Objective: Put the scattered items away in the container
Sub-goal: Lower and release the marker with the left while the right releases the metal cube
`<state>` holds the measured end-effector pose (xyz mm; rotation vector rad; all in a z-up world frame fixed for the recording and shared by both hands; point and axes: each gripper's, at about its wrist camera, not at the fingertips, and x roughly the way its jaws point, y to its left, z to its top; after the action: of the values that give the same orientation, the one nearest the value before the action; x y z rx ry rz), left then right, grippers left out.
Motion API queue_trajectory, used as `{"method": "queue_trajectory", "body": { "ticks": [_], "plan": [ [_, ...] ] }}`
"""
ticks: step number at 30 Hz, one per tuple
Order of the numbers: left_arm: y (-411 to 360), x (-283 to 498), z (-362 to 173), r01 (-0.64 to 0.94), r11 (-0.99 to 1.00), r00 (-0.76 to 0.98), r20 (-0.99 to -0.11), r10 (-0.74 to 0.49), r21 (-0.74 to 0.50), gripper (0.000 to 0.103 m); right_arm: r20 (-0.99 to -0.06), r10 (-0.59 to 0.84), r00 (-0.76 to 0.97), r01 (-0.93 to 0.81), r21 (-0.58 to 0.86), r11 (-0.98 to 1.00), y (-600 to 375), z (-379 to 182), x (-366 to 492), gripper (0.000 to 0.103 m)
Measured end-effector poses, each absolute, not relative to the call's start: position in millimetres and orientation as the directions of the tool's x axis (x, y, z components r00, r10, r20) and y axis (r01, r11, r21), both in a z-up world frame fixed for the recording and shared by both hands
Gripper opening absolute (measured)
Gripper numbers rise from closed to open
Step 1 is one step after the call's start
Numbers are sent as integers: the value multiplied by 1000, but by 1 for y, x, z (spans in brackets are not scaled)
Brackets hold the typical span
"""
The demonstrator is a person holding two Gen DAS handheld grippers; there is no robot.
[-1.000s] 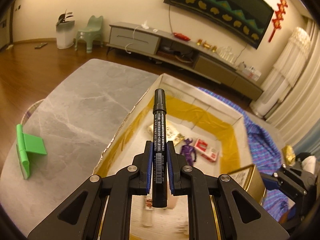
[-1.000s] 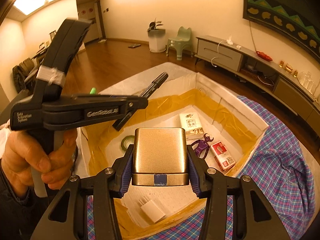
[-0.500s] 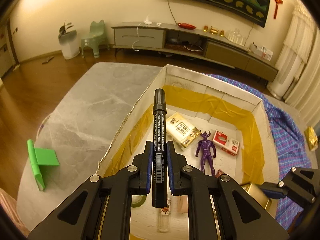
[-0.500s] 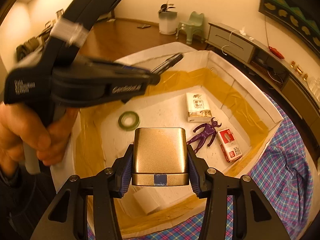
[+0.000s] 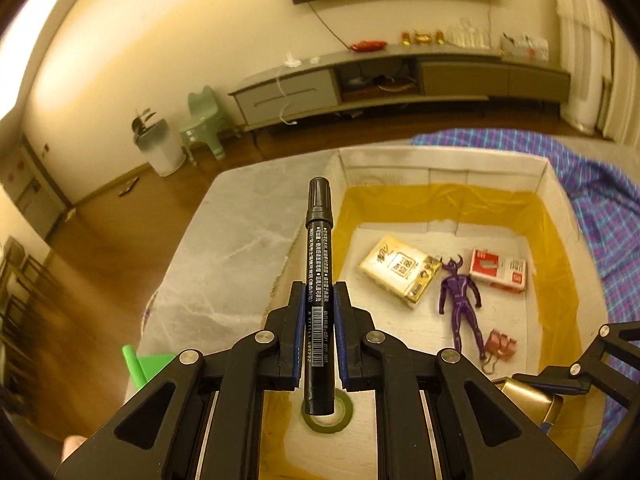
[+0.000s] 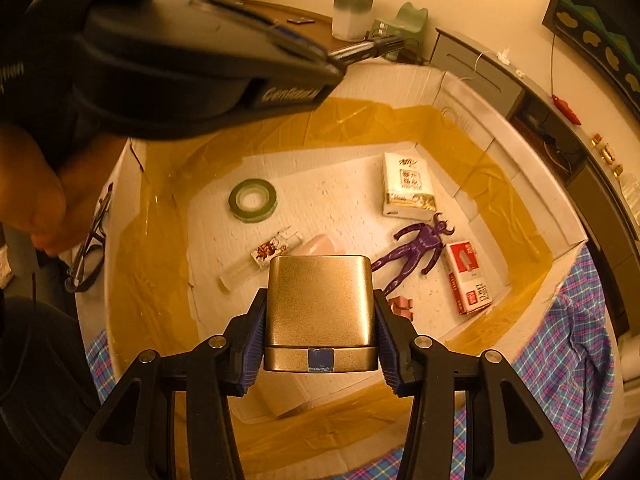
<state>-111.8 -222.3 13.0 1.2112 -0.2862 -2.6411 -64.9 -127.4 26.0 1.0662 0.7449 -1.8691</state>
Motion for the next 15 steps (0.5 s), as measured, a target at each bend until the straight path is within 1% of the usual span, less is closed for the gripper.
{"method": "queue_trajectory", "body": {
  "ticks": [5,8,15],
  "plan": [
    [-223,-120,4,90,-959,-595,-757,-269,270,14,-900,-355,-252,884,-65,-462,-133,21,-69,50],
    [-230,-124,2,98,-965,-572,-780,-254,243,14,-908,-346,-238,884,-55,-464,-135,19,-71,50],
    [-232,-131,-8,101,-968,-530,-810,-249,232,15,-921,-309,-238,887,-77,-456,-136,16,-68,50]
  ]
}}
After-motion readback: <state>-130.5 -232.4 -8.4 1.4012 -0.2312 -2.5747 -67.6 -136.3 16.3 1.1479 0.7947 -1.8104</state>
